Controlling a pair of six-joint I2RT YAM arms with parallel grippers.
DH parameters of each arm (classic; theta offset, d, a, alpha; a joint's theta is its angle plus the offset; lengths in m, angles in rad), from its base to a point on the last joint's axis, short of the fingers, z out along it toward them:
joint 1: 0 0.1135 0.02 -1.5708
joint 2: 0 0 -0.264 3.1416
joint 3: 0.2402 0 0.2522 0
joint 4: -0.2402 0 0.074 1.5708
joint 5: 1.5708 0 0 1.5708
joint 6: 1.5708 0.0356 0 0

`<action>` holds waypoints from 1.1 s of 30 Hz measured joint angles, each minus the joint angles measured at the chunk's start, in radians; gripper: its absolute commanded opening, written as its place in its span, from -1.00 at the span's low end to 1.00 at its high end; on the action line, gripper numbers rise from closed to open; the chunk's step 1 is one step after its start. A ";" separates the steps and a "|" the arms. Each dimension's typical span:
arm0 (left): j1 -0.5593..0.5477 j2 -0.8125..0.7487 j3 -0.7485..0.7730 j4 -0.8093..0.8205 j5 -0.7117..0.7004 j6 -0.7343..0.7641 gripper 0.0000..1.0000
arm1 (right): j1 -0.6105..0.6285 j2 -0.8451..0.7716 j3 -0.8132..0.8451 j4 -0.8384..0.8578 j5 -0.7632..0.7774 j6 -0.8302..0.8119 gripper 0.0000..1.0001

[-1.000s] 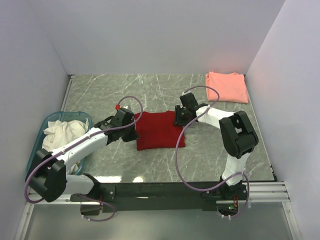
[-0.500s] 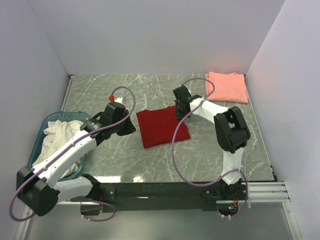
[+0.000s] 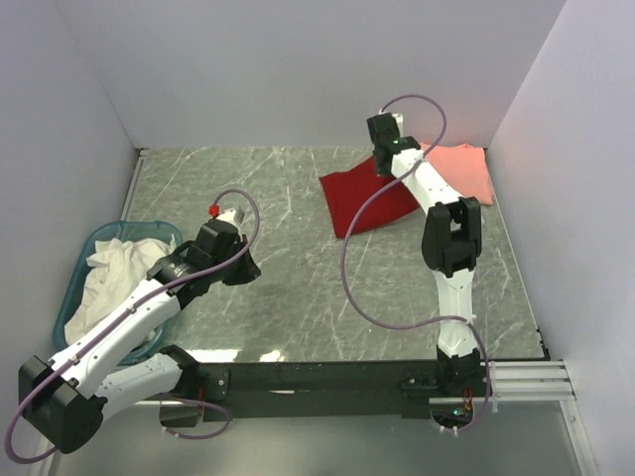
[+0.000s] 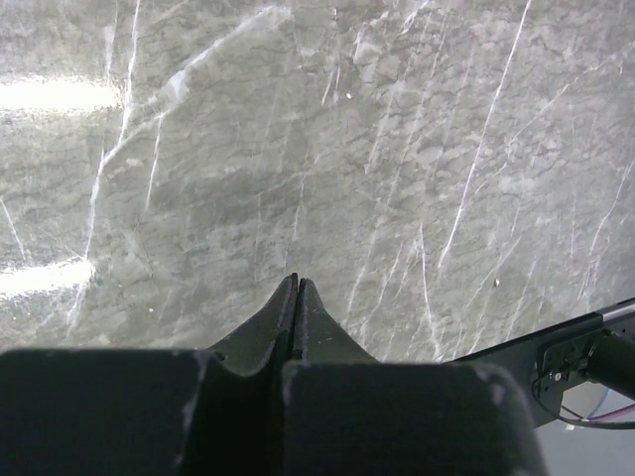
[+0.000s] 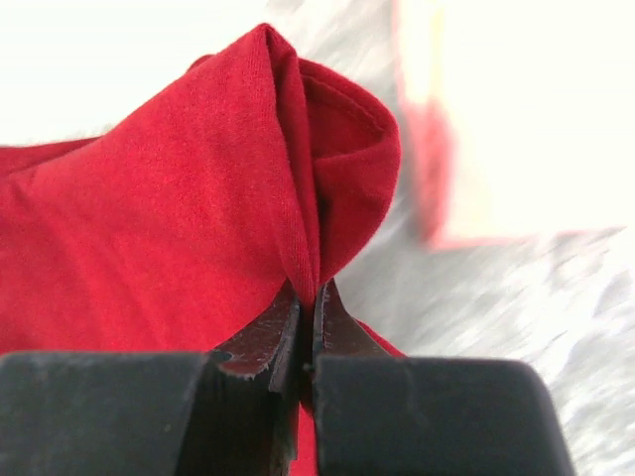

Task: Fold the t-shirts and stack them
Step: Neatly place the folded tshirt to the corner

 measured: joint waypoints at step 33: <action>0.000 0.093 0.011 -0.009 -0.069 0.127 -0.99 | -0.146 0.129 0.265 0.225 0.165 -0.609 -1.00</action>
